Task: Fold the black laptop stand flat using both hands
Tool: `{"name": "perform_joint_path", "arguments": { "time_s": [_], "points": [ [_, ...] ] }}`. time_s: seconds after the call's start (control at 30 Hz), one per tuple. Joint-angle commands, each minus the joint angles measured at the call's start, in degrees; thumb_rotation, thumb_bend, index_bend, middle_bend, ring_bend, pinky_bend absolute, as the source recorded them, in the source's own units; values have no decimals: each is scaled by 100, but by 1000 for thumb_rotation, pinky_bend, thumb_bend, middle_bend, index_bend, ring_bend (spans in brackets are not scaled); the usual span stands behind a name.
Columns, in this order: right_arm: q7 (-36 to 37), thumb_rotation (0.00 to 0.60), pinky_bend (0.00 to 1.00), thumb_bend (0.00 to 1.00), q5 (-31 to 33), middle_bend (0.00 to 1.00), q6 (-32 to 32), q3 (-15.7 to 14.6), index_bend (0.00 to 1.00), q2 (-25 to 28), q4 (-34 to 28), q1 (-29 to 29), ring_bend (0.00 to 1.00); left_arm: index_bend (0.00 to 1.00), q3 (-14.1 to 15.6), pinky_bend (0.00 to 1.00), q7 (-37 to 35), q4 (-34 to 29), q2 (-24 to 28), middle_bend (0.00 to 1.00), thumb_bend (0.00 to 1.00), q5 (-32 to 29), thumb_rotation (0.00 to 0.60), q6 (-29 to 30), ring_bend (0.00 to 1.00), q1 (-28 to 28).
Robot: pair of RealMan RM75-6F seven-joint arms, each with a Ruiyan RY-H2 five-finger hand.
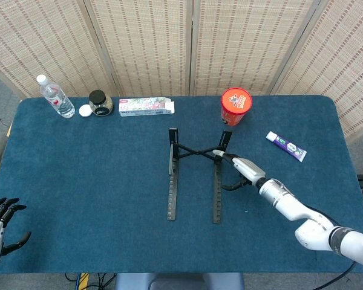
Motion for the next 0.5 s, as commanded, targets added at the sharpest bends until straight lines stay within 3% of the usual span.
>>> {"name": "perform_joint_path", "arguments": {
  "time_s": [0.03, 0.5],
  "points": [
    [-13, 600, 79, 146, -12, 179, 38, -30, 0, 13, -47, -33, 49, 288, 4, 74, -3, 6, -2, 191, 173, -2, 600, -4, 113, 3],
    [223, 600, 79, 146, -688, 179, 597, -215, 0, 503, -1040, 17, 49, 288, 0, 74, 27, -24, 15, 191, 172, 38, 600, -2, 113, -9]
  ]
}}
